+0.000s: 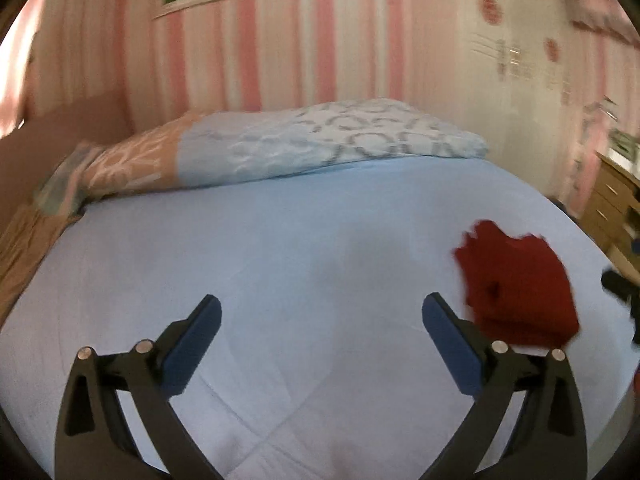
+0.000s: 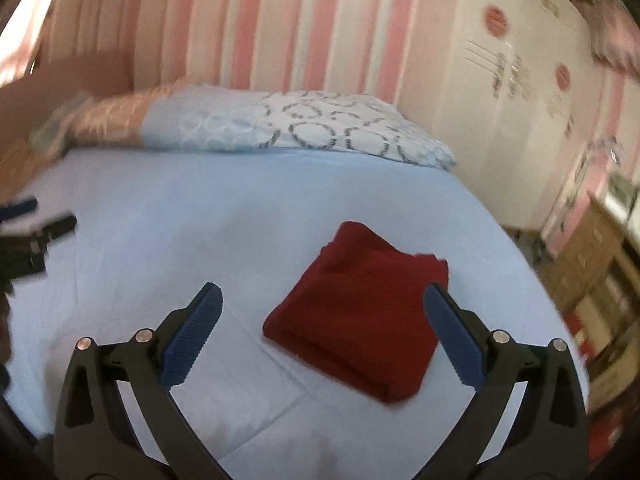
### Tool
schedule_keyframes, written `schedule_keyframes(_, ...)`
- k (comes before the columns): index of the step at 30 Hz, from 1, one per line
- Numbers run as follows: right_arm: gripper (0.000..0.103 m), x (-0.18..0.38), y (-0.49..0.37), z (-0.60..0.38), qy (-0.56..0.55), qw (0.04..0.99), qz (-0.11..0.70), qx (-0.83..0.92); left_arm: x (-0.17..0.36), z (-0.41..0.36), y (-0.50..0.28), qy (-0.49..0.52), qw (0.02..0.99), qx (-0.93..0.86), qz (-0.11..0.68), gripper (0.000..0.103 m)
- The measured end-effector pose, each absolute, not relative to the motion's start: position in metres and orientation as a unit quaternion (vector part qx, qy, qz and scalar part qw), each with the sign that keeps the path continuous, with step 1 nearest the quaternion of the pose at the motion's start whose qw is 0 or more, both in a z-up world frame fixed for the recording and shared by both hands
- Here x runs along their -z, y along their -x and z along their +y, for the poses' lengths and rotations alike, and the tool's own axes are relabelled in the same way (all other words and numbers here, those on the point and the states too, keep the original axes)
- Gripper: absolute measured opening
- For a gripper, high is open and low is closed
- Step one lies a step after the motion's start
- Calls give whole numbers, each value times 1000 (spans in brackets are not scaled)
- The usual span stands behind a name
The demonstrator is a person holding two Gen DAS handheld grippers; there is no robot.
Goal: Fold small clothes
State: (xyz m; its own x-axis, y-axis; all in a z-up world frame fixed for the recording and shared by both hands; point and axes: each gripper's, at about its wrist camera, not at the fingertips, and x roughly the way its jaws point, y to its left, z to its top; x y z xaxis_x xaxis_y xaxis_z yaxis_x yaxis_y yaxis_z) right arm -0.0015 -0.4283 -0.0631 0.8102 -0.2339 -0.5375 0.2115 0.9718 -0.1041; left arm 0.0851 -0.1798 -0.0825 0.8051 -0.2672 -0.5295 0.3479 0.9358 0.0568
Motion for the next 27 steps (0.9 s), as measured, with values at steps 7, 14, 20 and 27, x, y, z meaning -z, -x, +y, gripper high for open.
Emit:
schedule_keyframes(7,100,52,26,-427,34,957,272,100,71,-185,-44,-60,957,150,240,101)
schedule_keyframes(14,100,50,35,-418,55,954,278,97,65,-191,-33,-57,950,175,253,101)
schedule_keyframes(20,100,49,37,-416,51,952,287,94,61,-188,-30,-68,952,163,250,101)
schedule_keyframes(27,100,50,35,-411,45,955,282,82,56,-176,-29,-66,959,146,234,101)
